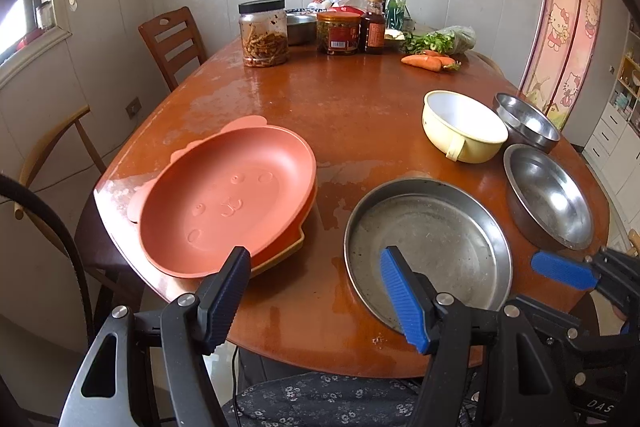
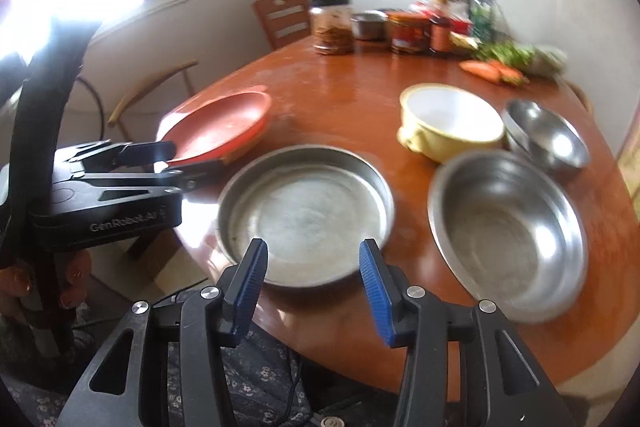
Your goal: Organize plates and bowls
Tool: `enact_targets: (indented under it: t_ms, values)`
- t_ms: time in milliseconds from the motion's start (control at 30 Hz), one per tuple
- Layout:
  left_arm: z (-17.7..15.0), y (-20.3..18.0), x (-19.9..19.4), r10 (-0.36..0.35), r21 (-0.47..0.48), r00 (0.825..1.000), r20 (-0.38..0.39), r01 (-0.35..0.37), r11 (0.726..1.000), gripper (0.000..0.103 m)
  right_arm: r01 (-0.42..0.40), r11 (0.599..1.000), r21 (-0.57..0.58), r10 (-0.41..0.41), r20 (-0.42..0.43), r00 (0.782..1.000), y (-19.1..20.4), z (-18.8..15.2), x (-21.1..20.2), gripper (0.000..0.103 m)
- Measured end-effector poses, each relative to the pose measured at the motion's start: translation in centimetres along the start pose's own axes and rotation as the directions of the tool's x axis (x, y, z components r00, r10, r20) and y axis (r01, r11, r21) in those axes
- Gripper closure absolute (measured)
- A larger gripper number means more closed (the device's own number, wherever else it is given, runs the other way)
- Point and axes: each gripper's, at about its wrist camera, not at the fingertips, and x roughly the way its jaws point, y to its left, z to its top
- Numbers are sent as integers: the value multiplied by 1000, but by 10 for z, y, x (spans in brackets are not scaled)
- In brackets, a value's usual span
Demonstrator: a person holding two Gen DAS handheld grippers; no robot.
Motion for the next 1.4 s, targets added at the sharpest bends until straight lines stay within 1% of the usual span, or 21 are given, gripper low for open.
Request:
enact_targets:
  t_ms: [133, 233, 333, 433, 467, 533, 667, 833, 933, 1033, 1100, 1133, 1167, 1200, 1400]
  values:
    - [-2, -3, 8, -10, -4, 1000, -15, 10, 1000, 36, -9, 997, 80, 10, -22, 1000, -10, -10, 5, 53]
    - [-4, -5, 16, -15, -6, 999, -30, 15, 1000, 36, -18, 993, 114, 19, -8, 1000, -13, -10, 8, 54]
    - [-7, -5, 22, -22, -9, 999, -40, 21, 1000, 36, 10, 991, 134, -11, 6, 1000, -13, -10, 14, 54]
    - [-8, -7, 23, -27, -5, 999, -38, 27, 1000, 36, 30, 988, 151, -31, 5, 1000, -14, -8, 21, 54]
    - [-8, -7, 24, -27, -7, 999, -40, 27, 1000, 36, 49, 987, 150, -49, 0, 999, -14, -8, 24, 54]
    - [-9, -8, 24, -28, -9, 999, -42, 28, 1000, 36, 53, 986, 157, -54, 0, 999, -15, -6, 30, 54]
    - [-12, -14, 28, -37, -3, 998, -56, 37, 999, 36, 82, 986, 143, -85, 16, 996, -15, -2, 38, 54]
    - [-17, -19, 37, -24, -17, 996, -90, 23, 1000, 36, 98, 988, 122, -103, 33, 994, -15, 2, 44, 64]
    - [-19, -24, 38, 1, -10, 997, -75, -2, 1000, 36, 113, 989, 97, -116, 35, 993, -13, 2, 48, 68]
    - [-20, -28, 37, -4, -13, 998, -62, 3, 1000, 40, 120, 989, 86, -124, 33, 992, -13, 1, 52, 71]
    - [-20, -30, 36, -18, -10, 998, -54, 18, 1000, 46, 124, 989, 83, -128, 37, 991, -13, 1, 52, 72]
    - [-20, -31, 35, -35, -12, 998, -49, 35, 999, 51, 124, 989, 84, -127, 37, 991, -13, 1, 52, 73]
    - [-19, -30, 35, -48, -15, 998, -47, 48, 999, 53, 125, 989, 79, -129, 38, 991, -13, 1, 52, 73]
    - [-19, -30, 34, -57, -17, 997, -45, 57, 998, 53, 127, 989, 75, -130, 40, 991, -12, 2, 51, 73]
    - [-20, -29, 33, -55, -20, 998, -42, 54, 998, 54, 138, 988, 62, -141, 42, 989, -10, 2, 53, 73]
